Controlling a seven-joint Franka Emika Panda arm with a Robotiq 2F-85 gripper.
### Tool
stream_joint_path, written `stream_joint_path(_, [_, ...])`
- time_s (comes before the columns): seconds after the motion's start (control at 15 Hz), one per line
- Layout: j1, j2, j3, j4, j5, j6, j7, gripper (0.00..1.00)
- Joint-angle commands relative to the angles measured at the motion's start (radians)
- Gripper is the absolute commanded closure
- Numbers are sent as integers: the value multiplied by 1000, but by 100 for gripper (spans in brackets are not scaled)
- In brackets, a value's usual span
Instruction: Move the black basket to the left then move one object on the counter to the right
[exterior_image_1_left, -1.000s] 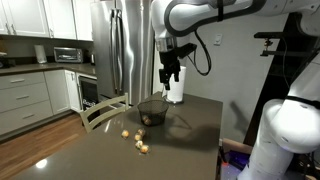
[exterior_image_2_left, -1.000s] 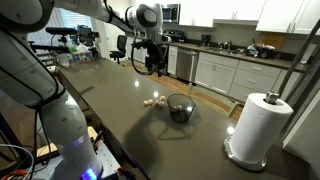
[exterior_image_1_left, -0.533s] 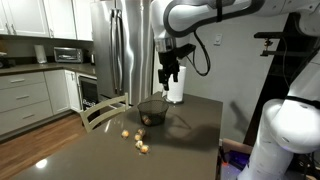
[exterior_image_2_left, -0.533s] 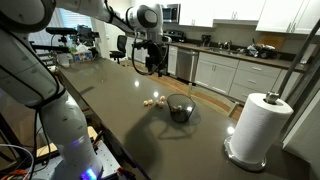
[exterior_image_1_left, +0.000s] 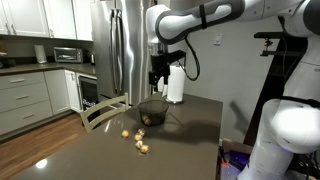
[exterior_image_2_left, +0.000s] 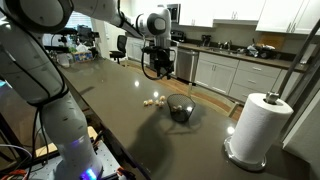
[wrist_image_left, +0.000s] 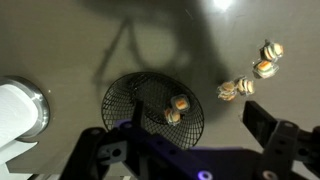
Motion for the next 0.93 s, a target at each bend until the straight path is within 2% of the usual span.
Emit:
stream_joint_path(0.0, [-6,60,-47,34,58,76,-64,0])
stream_joint_path(0.53, [-42,121,-137,25,180,178,-130,0])
stream_joint_path(0.87, [-65,171,-170,23,227,224,-153,0])
